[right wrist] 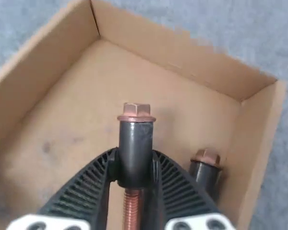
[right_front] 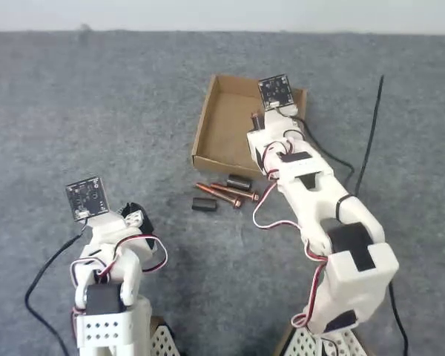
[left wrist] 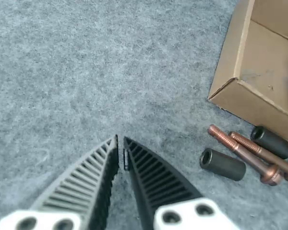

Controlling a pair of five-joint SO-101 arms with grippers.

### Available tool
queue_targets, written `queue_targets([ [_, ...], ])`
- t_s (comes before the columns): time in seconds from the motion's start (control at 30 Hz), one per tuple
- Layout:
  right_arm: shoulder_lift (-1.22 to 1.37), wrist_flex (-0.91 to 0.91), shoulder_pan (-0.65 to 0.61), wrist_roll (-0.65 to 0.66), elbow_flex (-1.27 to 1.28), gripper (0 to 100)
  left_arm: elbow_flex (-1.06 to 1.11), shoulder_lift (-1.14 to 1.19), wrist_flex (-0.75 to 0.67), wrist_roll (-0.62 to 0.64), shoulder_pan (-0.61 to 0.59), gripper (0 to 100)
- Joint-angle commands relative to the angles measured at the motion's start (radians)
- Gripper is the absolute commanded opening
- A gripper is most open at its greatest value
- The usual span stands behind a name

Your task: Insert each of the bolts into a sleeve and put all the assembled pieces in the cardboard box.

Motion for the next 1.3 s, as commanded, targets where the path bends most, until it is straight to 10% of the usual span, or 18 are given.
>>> queue_targets([
  [0.0, -0.021, 0.007, 0.005, 0.063, -0.074, 1.0, -0.018, -0.021, 0.005, -0.011, -0.006, 1],
  [0.97, -0.315, 0.018, -0.025, 0.16, 0.143, 17.2, -0.018, -0.021, 0.005, -0.011, -0.006, 1],
  [1.27, -0.593, 0.381, -0.17, 0.153, 0.21, 17.2, -0.018, -0.025, -0.04, -0.011, -0.19, 1],
])
